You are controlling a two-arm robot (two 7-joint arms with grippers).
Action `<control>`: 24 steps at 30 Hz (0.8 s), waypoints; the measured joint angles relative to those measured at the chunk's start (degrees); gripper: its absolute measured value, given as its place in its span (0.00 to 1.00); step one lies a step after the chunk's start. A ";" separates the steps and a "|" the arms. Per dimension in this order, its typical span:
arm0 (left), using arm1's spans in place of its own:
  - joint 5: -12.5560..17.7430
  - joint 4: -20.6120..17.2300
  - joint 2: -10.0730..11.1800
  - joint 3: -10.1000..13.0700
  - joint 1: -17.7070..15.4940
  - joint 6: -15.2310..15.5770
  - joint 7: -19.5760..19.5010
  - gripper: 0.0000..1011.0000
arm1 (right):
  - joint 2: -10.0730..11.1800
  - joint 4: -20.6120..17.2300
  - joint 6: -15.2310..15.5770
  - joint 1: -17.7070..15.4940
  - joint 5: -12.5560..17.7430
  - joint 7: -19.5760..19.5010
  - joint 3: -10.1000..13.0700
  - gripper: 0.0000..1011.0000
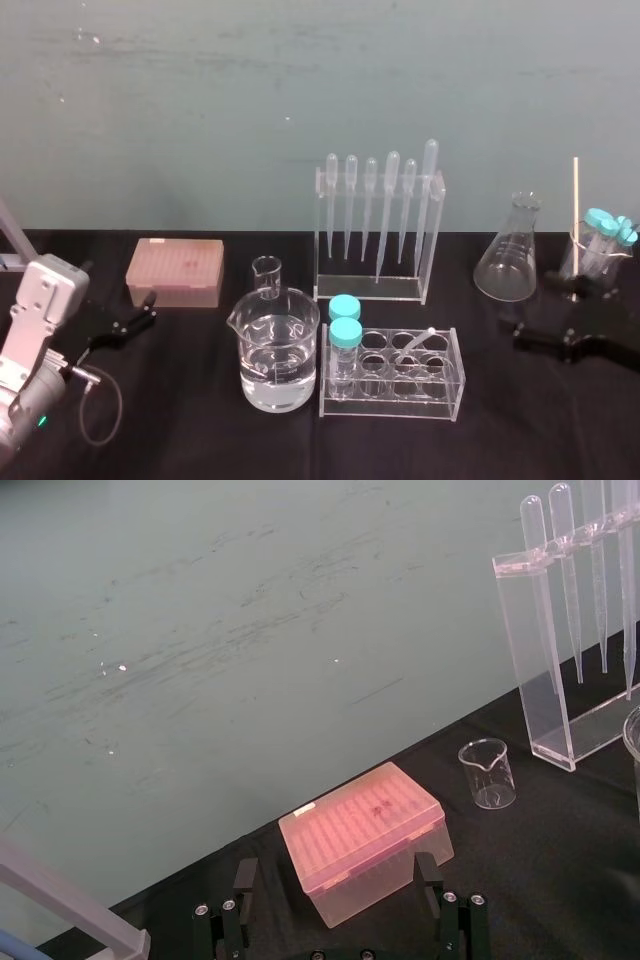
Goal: Pick up the stirring rod with one hand, then place it down.
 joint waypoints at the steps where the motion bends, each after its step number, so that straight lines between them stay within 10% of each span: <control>1: 0.00 0.00 0.00 0.00 0.00 0.00 0.00 0.99 | -0.55 0.01 -1.08 -0.82 -0.37 -1.47 0.75 0.99; 19: 0.00 0.00 0.00 0.00 0.00 0.00 0.00 0.99 | -12.92 10.91 -3.23 1.44 -10.45 -12.59 -1.59 0.99; 24: 0.00 0.00 0.00 0.00 0.00 0.00 0.00 0.99 | -13.15 11.23 -3.23 1.55 -10.71 -12.88 -1.71 0.99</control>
